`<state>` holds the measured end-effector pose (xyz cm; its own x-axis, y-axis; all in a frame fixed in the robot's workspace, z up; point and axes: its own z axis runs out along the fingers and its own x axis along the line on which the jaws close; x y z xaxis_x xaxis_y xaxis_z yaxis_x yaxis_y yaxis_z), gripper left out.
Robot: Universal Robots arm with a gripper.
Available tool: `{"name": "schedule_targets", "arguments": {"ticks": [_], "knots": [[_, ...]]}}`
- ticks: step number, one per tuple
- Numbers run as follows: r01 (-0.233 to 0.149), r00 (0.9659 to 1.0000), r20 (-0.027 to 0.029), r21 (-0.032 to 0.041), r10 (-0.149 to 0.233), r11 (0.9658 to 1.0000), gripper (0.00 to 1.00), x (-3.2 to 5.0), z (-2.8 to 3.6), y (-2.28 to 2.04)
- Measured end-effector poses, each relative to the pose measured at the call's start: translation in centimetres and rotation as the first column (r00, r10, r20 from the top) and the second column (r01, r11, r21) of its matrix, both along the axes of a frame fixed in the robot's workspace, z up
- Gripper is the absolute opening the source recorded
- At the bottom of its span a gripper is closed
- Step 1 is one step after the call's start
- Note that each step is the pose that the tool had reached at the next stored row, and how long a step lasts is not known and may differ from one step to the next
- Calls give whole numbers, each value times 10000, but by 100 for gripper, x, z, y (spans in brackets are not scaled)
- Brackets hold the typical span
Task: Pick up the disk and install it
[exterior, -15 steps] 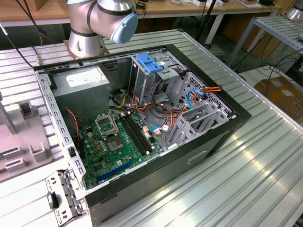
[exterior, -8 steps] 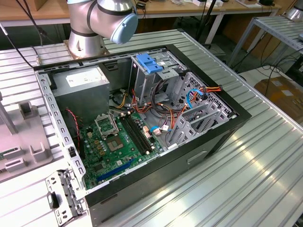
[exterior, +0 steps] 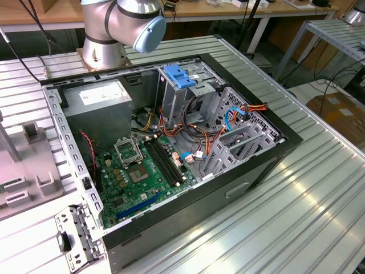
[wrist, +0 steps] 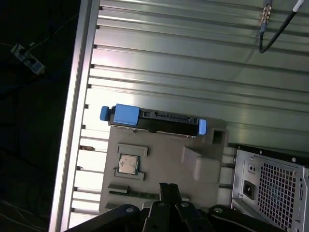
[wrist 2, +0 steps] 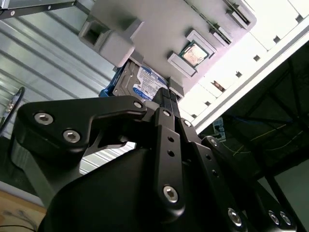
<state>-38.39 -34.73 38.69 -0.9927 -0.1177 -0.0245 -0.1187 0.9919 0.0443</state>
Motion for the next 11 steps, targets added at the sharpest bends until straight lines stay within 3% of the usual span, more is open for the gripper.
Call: {"name": "schedule_targets", "arguments": {"ticks": [11], "knots": [[-186, 9998, 0, 0, 186, 9998, 11, 0, 0, 0]]}}
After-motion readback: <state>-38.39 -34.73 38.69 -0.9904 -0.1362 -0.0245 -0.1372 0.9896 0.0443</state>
